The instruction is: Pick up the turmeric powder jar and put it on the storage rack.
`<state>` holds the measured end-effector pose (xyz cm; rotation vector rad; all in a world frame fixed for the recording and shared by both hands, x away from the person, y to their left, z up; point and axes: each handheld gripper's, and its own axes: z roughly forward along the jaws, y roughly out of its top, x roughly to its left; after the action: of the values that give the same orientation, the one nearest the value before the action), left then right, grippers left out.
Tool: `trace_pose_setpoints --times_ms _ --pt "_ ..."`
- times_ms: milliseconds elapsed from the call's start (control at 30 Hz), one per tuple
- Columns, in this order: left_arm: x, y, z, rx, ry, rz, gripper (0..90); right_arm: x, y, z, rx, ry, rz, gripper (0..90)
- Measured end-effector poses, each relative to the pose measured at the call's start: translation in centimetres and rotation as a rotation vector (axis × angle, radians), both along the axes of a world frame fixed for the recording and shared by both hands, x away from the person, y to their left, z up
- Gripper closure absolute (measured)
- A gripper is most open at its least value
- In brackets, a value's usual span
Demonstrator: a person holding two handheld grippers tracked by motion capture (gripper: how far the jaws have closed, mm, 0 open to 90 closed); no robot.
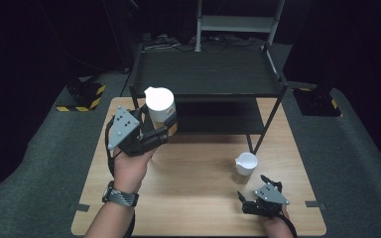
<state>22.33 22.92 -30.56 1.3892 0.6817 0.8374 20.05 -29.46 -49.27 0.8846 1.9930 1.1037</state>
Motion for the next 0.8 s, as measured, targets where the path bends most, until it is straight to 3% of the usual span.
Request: trace_pose_setpoints --times_ms 600,800 --pt "1.8 0.1 2.4 -0.046 -0.029 0.015 30.5 -0.1 -0.1 -0.1 0.007 -0.004 -0.002 0.5" --pt "2.8 -0.3 3.5 -0.034 -0.029 0.025 30.4 -0.1 -0.2 -0.1 0.012 -0.005 -0.004 0.5"
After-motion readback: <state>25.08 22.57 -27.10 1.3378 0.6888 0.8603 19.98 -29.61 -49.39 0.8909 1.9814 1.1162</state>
